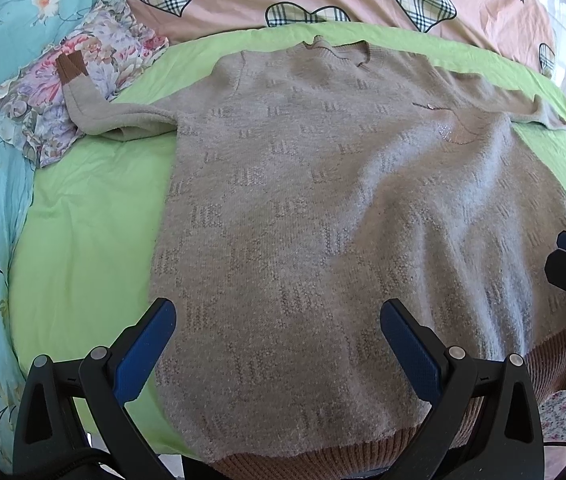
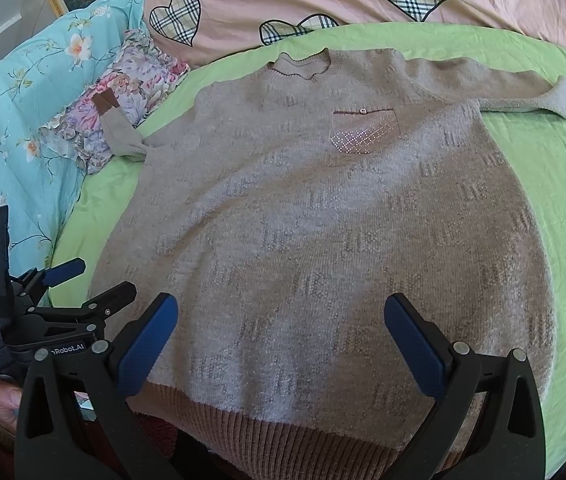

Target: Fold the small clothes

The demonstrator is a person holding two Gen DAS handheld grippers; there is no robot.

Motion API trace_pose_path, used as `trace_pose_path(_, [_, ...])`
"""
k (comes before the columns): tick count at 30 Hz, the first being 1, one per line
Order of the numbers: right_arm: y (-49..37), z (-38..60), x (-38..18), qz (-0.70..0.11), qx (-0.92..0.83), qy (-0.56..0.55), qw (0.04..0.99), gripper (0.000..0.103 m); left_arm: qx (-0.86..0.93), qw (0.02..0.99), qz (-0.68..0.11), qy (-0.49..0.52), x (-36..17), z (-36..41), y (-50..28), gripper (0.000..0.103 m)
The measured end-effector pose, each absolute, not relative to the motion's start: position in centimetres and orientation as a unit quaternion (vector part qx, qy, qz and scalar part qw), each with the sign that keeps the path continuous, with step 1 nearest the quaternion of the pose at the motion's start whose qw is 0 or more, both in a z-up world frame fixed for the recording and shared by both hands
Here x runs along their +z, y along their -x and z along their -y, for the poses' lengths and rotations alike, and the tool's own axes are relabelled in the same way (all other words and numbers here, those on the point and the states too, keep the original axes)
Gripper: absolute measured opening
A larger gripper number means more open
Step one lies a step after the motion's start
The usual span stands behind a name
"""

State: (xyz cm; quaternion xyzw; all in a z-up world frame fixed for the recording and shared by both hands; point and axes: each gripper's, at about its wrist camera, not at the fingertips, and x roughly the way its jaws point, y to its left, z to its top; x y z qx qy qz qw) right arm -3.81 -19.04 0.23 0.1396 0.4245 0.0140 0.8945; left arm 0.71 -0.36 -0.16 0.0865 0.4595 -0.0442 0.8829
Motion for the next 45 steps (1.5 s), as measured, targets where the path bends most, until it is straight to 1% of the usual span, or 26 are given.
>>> trace_pose_path(8, [3.3, 20.4, 0.4, -0.441, 0.003, -0.154, 0.884, 0.103, -0.046, 0.874, -0.474, -0.090, -0.2, 0.7, -2.0, 0.102])
trace_pose_path(13, [3.1, 23.0, 0.7, -0.425, -0.014, -0.164, 0.890, 0.103, -0.048, 0.866, -0.489, -0.091, -0.4, 1.0, -3.2, 0.102])
trace_pose_path(17, [2.8, 26.4, 0.8, -0.419, -0.027, -0.211, 0.883, 0.103, -0.043, 0.871, -0.480, -0.093, -0.1, 1.2, -4.8, 0.102])
trace_pose_path(19, [2.9, 28.6, 0.9, -0.405, -0.040, -0.227, 0.885, 0.103, -0.040, 0.874, -0.475, -0.094, 0.1, 1.5, -5.6, 0.102])
trace_pose_path(24, [3.3, 33.6, 1.5, -0.406, -0.091, -0.248, 0.875, 0.103, -0.034, 0.879, -0.466, -0.095, 0.8, 2.0, -7.9, 0.102])
trace_pose_path(31, [2.5, 42.3, 2.5, -0.359, -0.147, -0.268, 0.882, 0.103, -0.030, 0.883, -0.460, -0.088, 2.1, 2.7, -11.7, 0.102])
trace_pose_path(35, [1.5, 49.4, 2.6, -0.331, -0.201, -0.293, 0.874, 0.103, -0.026, 0.882, -0.462, -0.086, 2.0, 3.2, -13.7, 0.102])
trace_pose_path(36, [1.1, 51.0, 2.6, -0.325, -0.211, -0.301, 0.871, 0.101, -0.024, 0.881, -0.464, -0.087, 1.9, 3.4, -14.1, 0.102])
trace_pose_path(38, [0.4, 54.4, 2.6, -0.311, -0.232, -0.315, 0.866, 0.094, -0.025, 0.877, -0.472, -0.088, 1.4, 3.8, -14.9, 0.102])
trace_pose_path(40, [-0.6, 58.4, 2.4, -0.302, -0.268, -0.323, 0.856, 0.081, -0.027, 0.873, -0.479, -0.087, 0.9, 4.3, -15.4, 0.102])
trace_pose_path(45, [-2.0, 66.2, 0.8, -0.287, -0.339, -0.356, 0.822, 0.069, -0.029, 0.861, -0.498, -0.098, -0.8, 5.6, -16.6, 0.102])
